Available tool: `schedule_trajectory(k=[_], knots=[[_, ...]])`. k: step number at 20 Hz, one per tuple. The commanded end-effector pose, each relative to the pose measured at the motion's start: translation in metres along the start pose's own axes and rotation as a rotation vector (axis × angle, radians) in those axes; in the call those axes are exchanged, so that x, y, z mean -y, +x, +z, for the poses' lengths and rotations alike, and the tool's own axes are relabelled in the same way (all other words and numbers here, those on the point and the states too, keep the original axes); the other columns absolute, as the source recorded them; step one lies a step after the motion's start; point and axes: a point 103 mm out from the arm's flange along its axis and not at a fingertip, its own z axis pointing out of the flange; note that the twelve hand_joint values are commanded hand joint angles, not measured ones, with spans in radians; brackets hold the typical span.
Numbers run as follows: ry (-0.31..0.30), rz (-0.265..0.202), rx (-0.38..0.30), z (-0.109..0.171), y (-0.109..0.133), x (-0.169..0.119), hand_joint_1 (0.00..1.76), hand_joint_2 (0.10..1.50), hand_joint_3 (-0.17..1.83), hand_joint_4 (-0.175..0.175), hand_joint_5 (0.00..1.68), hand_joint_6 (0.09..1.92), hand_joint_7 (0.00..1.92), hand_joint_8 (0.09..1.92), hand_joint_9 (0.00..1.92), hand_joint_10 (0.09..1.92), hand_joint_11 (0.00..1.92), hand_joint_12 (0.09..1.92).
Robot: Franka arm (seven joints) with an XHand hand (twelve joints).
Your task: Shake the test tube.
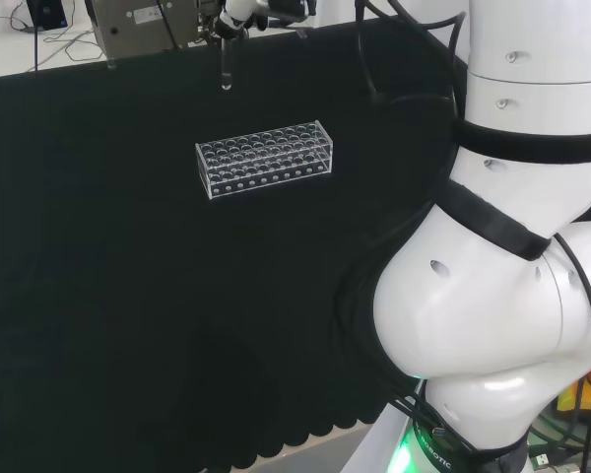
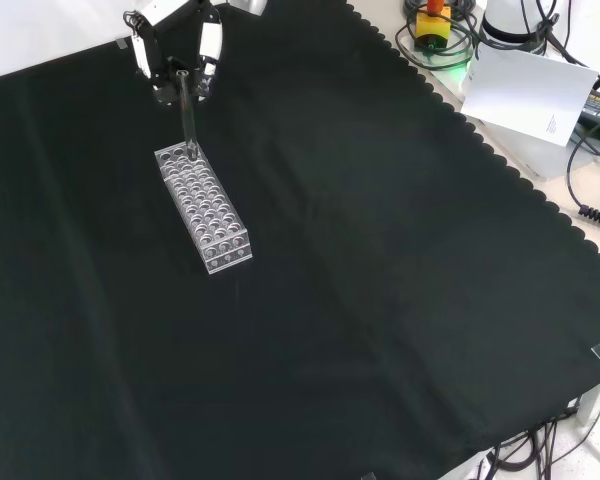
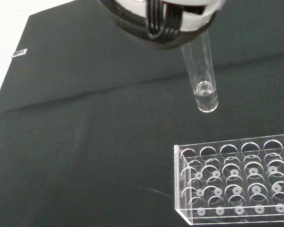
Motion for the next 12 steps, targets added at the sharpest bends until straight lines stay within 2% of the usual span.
schedule_trajectory(k=[1, 6, 12], knots=[[0.003, 0.07, 0.028, -0.002, -0.025, 0.0, 1.42, 0.87, 0.25, -0.175, 1.25, 0.24, 1.23, 0.85, 1.25, 0.73, 1.38, 0.78], [-0.002, 0.193, 0.081, -0.009, -0.075, 0.004, 1.42, 0.87, 0.25, -0.175, 1.25, 0.24, 1.23, 0.85, 1.25, 0.73, 1.38, 0.78], [-0.03, 0.381, 0.113, -0.026, -0.14, 0.018, 1.42, 0.87, 0.25, -0.175, 1.25, 0.24, 1.23, 0.86, 1.25, 0.73, 1.38, 0.78]])
